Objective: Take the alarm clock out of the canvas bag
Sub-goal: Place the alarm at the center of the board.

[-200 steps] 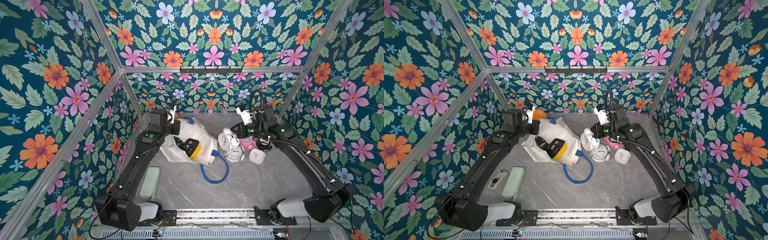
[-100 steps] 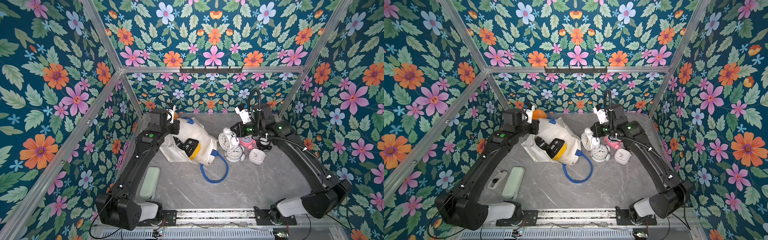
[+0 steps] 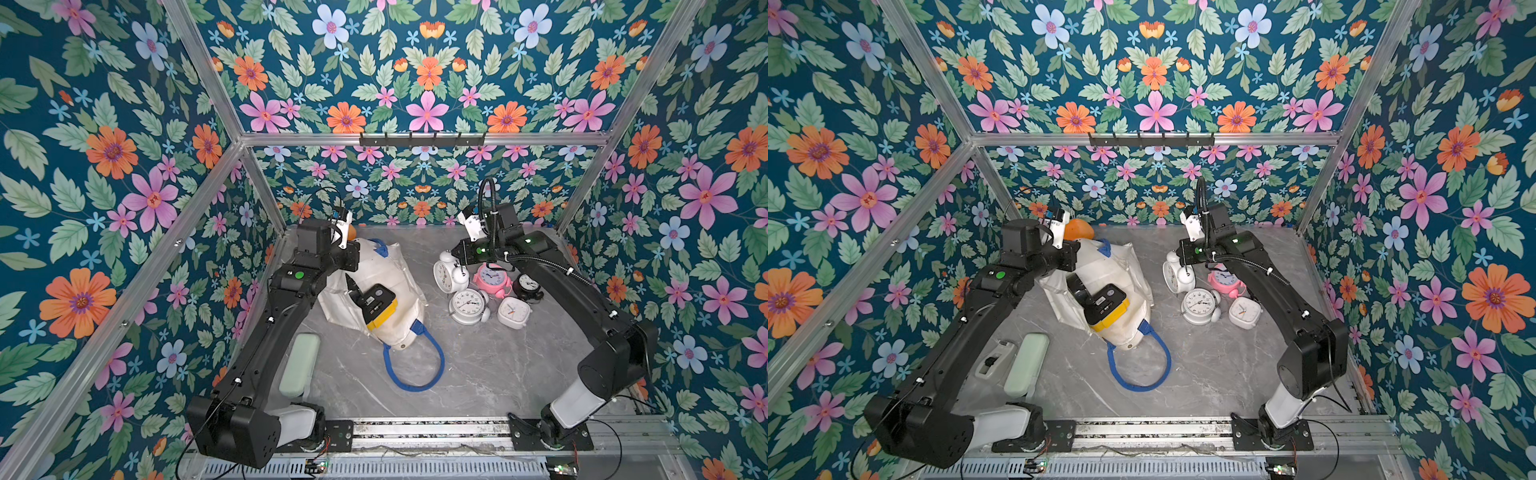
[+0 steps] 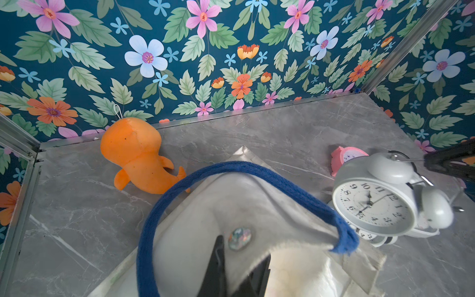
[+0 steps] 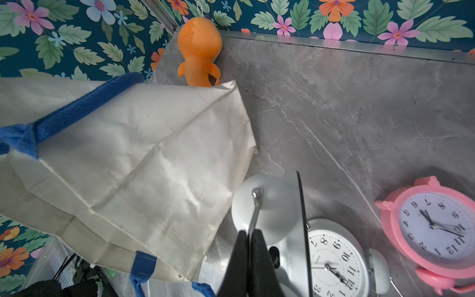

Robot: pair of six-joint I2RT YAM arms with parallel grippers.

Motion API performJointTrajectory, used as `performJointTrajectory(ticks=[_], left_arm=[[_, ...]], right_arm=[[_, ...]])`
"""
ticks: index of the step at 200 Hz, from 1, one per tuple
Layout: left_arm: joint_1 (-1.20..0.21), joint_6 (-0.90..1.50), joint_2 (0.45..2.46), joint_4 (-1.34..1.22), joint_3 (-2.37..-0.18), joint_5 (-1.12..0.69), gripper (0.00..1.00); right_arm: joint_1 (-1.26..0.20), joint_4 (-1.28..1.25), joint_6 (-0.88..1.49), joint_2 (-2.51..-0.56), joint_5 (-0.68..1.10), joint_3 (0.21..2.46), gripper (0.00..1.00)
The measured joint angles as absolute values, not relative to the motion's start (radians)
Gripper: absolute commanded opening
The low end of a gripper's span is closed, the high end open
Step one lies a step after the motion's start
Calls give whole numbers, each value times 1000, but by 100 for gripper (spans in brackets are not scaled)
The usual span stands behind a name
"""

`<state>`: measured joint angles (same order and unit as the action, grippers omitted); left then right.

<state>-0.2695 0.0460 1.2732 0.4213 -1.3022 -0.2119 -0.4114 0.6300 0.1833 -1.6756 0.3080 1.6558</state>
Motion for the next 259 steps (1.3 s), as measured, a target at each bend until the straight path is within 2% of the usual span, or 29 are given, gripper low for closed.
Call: performJointTrajectory(ticks=[136,259], left_arm=[[-270,72,1290,412,-1300,-238,0],[-269,72,1295,411,-1301,-241,0]], right_arm=[[-405,554,226,-1954,359,1795,0],[-296,477,250,-2034,397,1774,0]])
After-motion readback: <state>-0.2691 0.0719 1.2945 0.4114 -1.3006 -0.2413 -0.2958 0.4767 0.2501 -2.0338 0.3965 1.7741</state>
